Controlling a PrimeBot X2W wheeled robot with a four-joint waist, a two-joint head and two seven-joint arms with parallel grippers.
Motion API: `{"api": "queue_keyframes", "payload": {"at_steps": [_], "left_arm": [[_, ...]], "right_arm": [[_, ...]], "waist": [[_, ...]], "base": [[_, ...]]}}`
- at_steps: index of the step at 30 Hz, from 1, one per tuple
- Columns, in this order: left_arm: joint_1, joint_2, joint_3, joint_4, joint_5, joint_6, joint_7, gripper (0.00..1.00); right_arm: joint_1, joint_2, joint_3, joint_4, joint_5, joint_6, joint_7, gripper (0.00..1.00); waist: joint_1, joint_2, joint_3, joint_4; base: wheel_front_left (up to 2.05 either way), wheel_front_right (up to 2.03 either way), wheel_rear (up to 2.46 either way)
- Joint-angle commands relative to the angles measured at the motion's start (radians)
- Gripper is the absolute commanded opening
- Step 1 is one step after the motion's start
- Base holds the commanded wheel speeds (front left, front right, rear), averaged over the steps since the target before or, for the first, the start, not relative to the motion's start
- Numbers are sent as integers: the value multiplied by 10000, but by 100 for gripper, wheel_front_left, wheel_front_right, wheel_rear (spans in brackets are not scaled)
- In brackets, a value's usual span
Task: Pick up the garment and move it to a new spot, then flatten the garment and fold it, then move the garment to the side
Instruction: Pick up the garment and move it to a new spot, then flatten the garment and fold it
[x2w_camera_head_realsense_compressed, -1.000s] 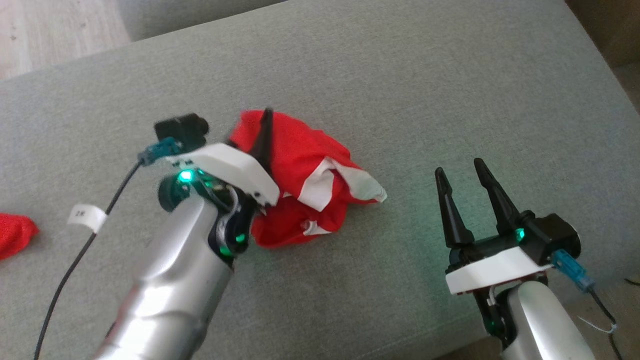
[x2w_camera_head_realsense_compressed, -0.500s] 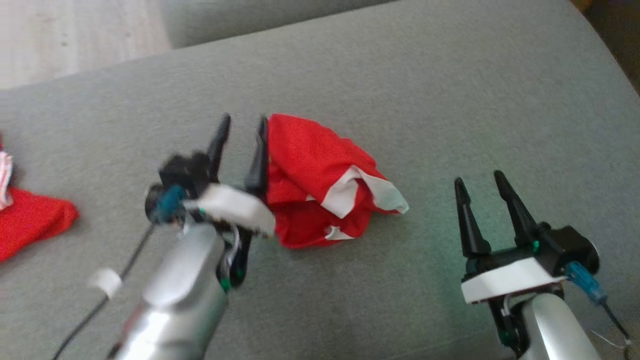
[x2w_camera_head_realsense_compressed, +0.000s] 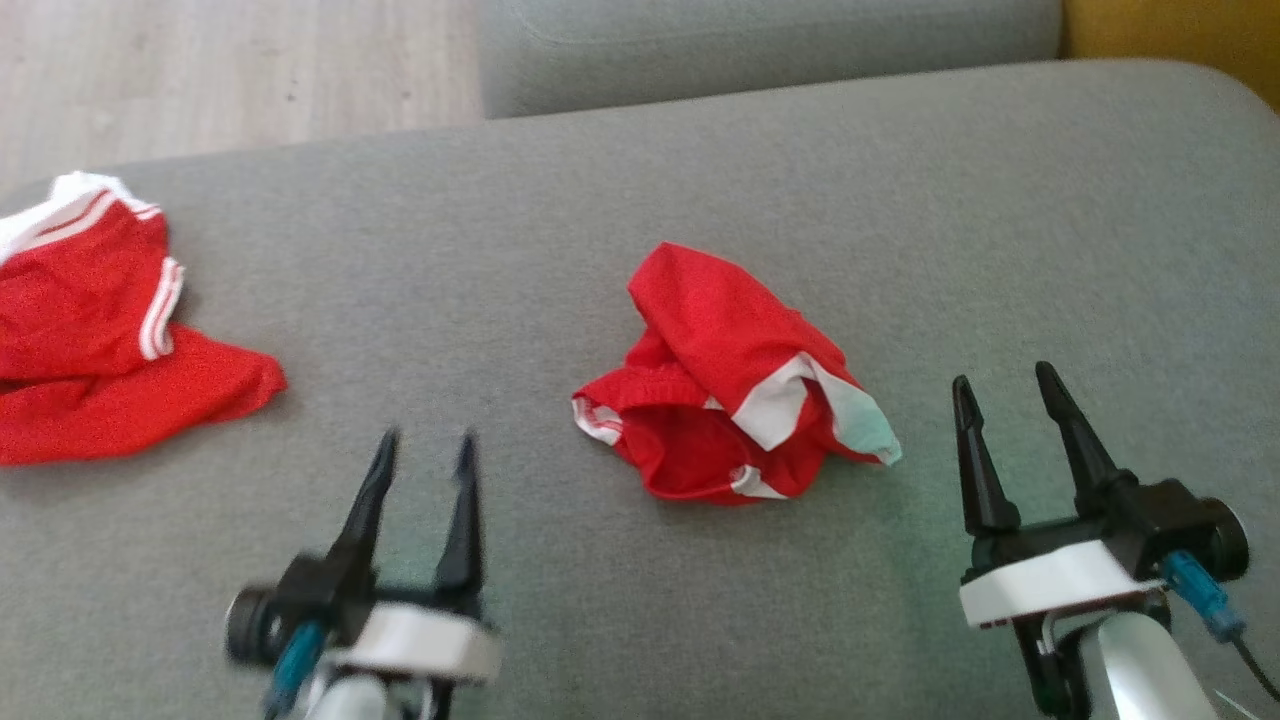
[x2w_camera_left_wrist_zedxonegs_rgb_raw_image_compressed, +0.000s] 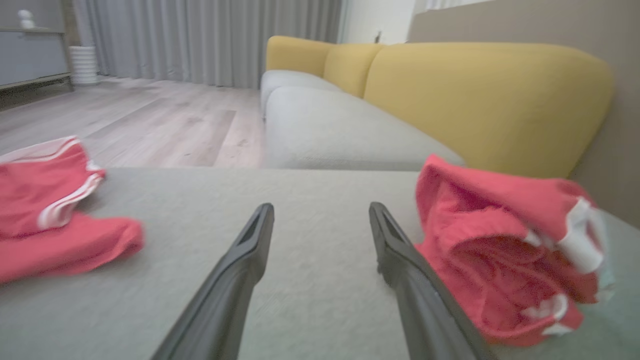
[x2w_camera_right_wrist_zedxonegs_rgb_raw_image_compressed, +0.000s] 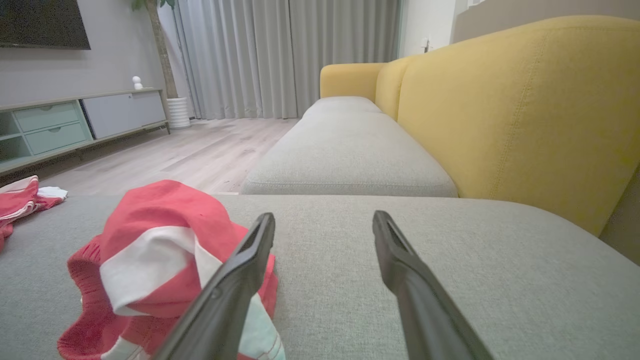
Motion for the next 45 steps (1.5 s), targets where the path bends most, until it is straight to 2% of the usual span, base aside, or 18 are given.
{"api": "queue_keyframes", "payload": {"at_steps": [1, 6, 12, 28, 33, 36, 37, 45], "left_arm": [[-2, 123, 607, -387, 203, 71, -80, 100], [875, 189, 1253, -481, 829, 91, -80, 100], [1632, 120, 1955, -560, 1613, -344, -81, 100], [1812, -486, 3000, -365, 2211, -1107, -81, 100], [1292, -587, 2275, -387, 2573, -1640, -81, 100], [741, -649, 1362, -238, 2778, -1929, -81, 100], [274, -695, 700, -93, 2846, -2045, 136, 100], [-1324, -820, -1571, 977, 2355, -2189, 1497, 100]], "right_arm": [[35, -88, 165, -273, -91, 75, -108, 100], [208, -54, 181, -61, -118, 75, -108, 100], [462, 0, -92, 205, 2, 75, -109, 100], [523, 55, -88, 421, 112, 75, -109, 100], [334, 58, -11, 444, 142, 75, -109, 100], [225, 60, 54, 422, 163, 75, -109, 100], [138, 60, 119, 388, 171, 75, -109, 100], [-349, 63, 522, 310, 268, 75, -109, 100]], "waist": [[1, -1, -167, 173], [1, -1, -302, 328], [1, -1, -388, 630], [1, -1, -451, 659], [1, -1, -357, 494], [1, -1, -269, 337], [1, -1, -186, 209], [1, -1, 327, -611]], "base": [[0, 0, 0], [0, 0, 0], [0, 0, 0], [0, 0, 0], [0, 0, 0], [0, 0, 0], [0, 0, 0], [0, 0, 0]]}}
